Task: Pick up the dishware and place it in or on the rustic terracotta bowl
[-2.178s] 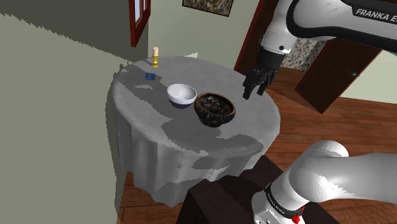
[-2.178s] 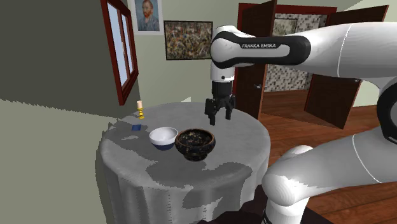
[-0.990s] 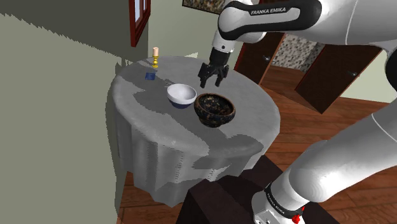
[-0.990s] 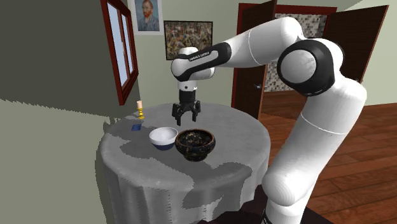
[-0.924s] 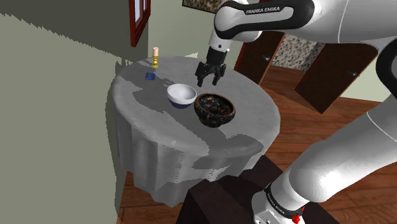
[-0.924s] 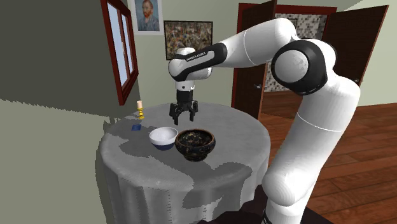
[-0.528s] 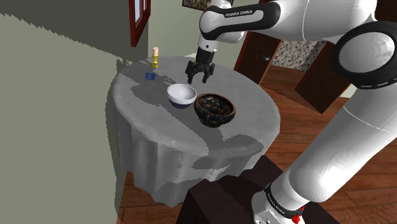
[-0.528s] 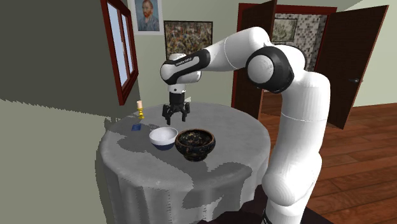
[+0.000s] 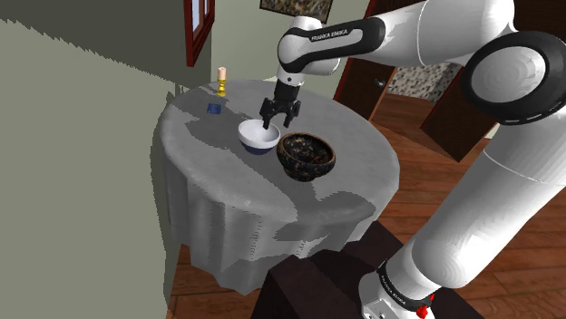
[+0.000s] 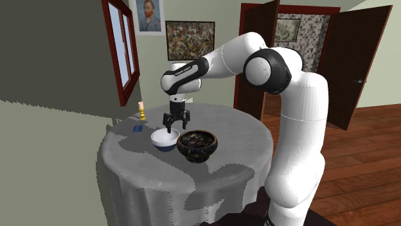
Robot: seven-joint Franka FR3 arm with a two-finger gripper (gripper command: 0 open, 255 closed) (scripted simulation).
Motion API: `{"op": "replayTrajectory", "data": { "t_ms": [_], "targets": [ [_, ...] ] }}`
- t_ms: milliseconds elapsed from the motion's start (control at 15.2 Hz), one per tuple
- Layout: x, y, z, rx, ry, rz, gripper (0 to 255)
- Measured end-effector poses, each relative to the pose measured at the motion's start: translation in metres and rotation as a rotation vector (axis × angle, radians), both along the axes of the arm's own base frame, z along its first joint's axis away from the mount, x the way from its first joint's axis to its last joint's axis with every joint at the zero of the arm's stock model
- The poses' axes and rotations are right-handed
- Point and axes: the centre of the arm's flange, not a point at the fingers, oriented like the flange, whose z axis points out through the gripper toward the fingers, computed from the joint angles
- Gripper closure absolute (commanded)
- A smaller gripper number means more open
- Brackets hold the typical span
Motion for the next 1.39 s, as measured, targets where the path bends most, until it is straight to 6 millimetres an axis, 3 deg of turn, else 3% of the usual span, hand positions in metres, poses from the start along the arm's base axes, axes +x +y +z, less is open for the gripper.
{"op": "replayTrajectory", "data": {
  "t_ms": [396,462,1122,1386],
  "targets": [
    [0.000,0.000,-0.004,0.000,-0.001,0.000,0],
    [0.000,0.000,-0.004,0.000,-0.001,0.000,255],
    [0.000,0.000,-0.004,0.000,-0.001,0.000,255],
    [0.000,0.000,0.011,0.000,0.000,0.000,255]
  ]
}}
